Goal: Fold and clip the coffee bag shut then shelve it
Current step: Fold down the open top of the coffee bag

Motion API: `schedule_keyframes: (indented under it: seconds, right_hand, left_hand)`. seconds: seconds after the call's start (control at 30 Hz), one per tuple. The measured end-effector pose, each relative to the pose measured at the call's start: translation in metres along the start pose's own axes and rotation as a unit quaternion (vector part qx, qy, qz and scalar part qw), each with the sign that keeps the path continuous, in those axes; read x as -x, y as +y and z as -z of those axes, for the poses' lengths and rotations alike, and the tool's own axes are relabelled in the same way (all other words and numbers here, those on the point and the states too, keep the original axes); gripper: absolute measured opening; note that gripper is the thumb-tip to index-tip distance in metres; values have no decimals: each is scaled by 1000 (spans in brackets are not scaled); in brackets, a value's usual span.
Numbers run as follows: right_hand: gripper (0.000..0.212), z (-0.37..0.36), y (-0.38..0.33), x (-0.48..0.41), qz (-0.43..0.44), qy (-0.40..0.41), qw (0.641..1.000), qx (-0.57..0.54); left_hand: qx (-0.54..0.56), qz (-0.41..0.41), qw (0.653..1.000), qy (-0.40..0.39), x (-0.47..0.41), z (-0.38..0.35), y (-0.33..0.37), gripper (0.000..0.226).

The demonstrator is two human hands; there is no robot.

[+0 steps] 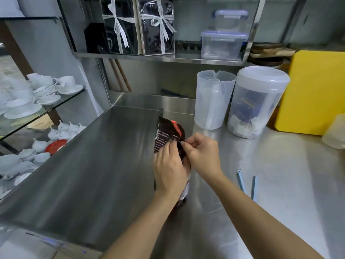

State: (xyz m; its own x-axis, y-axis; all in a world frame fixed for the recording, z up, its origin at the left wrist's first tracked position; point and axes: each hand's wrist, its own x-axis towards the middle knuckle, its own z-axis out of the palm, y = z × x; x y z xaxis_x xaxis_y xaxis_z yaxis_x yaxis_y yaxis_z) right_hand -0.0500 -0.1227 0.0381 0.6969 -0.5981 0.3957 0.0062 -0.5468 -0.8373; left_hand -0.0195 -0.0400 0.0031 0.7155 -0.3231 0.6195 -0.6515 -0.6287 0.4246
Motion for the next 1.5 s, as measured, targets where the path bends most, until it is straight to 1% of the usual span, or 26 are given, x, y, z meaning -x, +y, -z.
schedule_keyframes:
  seconds: [0.07, 0.1, 0.17, 0.2, 0.27, 0.33, 0.4, 0.43, 0.5, 0.57, 0.63, 0.67, 0.7, 0.73, 0.8, 0.83, 0.87, 0.93, 1.03, 1.13, 1.27, 1.3, 1.43, 1.5]
  right_hand:
    - [9, -4, -4, 5, 37, -7, 998, 42]
    - [6, -4, -6, 6, 43, -12, 997, 56]
    - [5, 0, -7, 6, 36, -36, 997, 50]
    - [5, 3, -4, 7, 32, -52, 997, 41]
    - [9, 7, 6, 9, 48, -68, 996, 45]
    - [22, 5, 22, 17, 66, -67, 993, 77]
    - [39, -5, 39, 28, 85, -72, 985, 129]
    - [43, -12, 46, 33, 102, -67, 980, 156]
    - [44, -25, 53, 40, 120, -37, 971, 202]
    - [42, -33, 54, 41, 124, -5, 964, 235]
    - [39, -38, 54, 40, 145, 4, 956, 255]
    - [38, -40, 54, 40, 159, 4, 952, 260]
    - [36, -42, 54, 40, 171, 5, 950, 260]
    - [35, -43, 54, 40, 178, 6, 950, 257]
    - [32, -43, 55, 42, 188, 17, 947, 260]
    - [31, -43, 55, 44, 197, 23, 943, 268]
    - [30, -42, 54, 45, 212, 28, 937, 278]
    - [30, -41, 54, 47, 248, 33, 924, 290]
    - [39, -40, 54, 48, 274, 42, 912, 304]
    - [39, -39, 56, 46, 301, 29, 902, 309]
    - [32, -38, 53, 45, 340, 17, 885, 317]
    - [31, -40, 52, 45, 342, 22, 884, 317]
    - [27, -46, 50, 48, 341, 55, 887, 305]
    - [27, -45, 49, 48, 347, 55, 886, 303]
  left_hand:
    - [39, 0, 999, -11, -4, 6, -2, 24]
    - [80, 7, 997, -17, -6, 11, -3, 17]
    - [165, 32, 985, -43, -10, 17, -5, 7]
    - [192, 47, 979, -52, -13, 19, -7, 6]
    - [220, 75, 971, -45, -17, 21, -13, 14]
    - [233, 107, 966, -32, -18, 22, -19, 20]
    - [259, 139, 956, -21, -17, 21, -24, 21]
    - [273, 158, 949, -19, -16, 21, -26, 23]
    - [292, 179, 940, -18, -14, 21, -29, 24]
    - [312, 180, 933, -27, -12, 18, -33, 25]
    - [341, 174, 923, -50, -10, 18, -37, 32]
    - [344, 161, 923, -58, -8, 17, -40, 32]
    - [331, 138, 932, -60, -4, 17, -45, 34]
    - [292, 109, 949, -56, 2, 17, -50, 35]
    - [157, 70, 985, -27, 17, 18, -61, 35]
    - [92, 64, 994, -14, 24, 20, -65, 36]
    - [41, 58, 997, -15, 29, 21, -67, 37]
    - [-42, 40, 997, -44, 33, 21, -68, 40]
    - [-123, 21, 988, -96, 32, 23, -66, 42]
    - [-139, -24, 984, -111, 33, 24, -69, 39]
    - [-104, -77, 987, -94, 29, 22, -75, 35]
    - [-92, -71, 988, -99, 29, 23, -73, 33]
    - [-55, 7, 991, -121, 30, 26, -64, 30]
    - [-57, -8, 988, -144, 25, 26, -63, 32]
